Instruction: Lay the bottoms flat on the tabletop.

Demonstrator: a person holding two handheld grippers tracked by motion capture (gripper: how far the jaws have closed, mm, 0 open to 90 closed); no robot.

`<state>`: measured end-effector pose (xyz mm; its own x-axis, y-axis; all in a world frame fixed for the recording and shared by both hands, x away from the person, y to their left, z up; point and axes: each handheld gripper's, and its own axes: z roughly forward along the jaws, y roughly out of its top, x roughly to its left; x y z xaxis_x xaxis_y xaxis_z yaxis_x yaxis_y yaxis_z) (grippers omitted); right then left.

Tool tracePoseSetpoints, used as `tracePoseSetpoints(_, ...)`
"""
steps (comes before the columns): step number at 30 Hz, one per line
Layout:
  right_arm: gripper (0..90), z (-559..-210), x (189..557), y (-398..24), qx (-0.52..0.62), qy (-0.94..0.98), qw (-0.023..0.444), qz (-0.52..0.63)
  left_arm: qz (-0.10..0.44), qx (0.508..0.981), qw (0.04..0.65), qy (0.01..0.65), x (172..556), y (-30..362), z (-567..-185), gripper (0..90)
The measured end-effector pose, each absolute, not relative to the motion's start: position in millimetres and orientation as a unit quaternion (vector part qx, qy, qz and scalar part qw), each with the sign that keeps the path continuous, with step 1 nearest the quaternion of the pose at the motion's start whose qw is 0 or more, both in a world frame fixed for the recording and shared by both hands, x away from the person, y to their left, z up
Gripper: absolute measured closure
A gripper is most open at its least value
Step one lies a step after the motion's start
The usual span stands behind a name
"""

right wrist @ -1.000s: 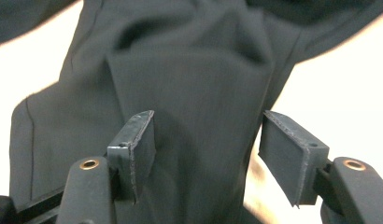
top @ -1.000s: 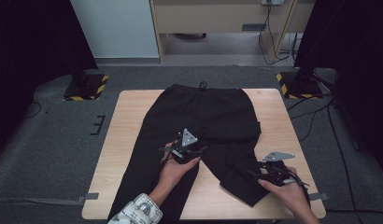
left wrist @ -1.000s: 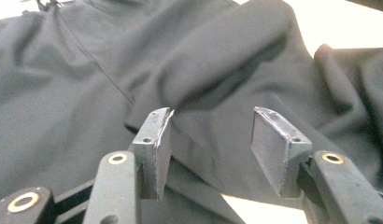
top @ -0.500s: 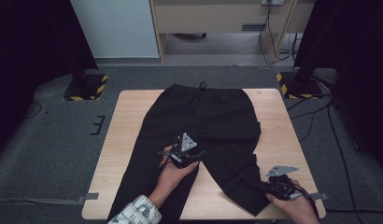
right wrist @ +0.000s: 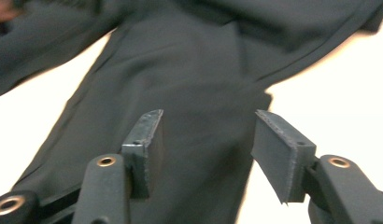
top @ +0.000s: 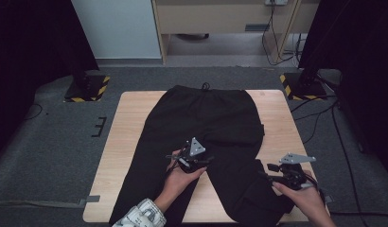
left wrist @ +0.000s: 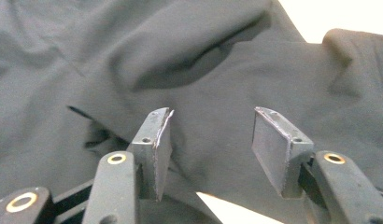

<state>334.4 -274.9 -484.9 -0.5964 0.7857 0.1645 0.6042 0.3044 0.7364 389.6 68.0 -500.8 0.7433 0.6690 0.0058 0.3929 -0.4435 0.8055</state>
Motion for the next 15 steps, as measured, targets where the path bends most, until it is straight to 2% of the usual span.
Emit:
tracePoseSetpoints(2, 52.3, -490, 349, -274, 0.445, 0.796, 0.125, 0.390, 0.160, 0.839, 0.414, 0.315, 391, 65, -506, 45.6)
tracePoseSetpoints(4, 53.2, -496, 360, -272, 0.457, 0.792, 0.127, 0.384, 0.153, 0.842, 0.409, 0.319, 393, 64, -511, 44.1)
tracePoseSetpoints(10, 45.7, -511, 370, -259, 0.466, 0.791, 0.122, 0.376, 0.133, 0.839, 0.412, 0.329, 399, 64, -522, 44.7)
tracePoseSetpoints(12, 44.5, -517, 372, -252, 0.468, 0.793, 0.129, 0.368, 0.114, 0.824, 0.428, 0.353, 406, 66, -526, 44.4)
tracePoseSetpoints(14, 48.5, -519, 374, -248, 0.467, 0.795, 0.130, 0.365, 0.116, 0.826, 0.423, 0.355, 408, 65, -530, 43.5)
tracePoseSetpoints(15, 54.6, -520, 375, -246, 0.464, 0.796, 0.133, 0.364, 0.117, 0.828, 0.420, 0.353, 408, 65, -530, 43.2)
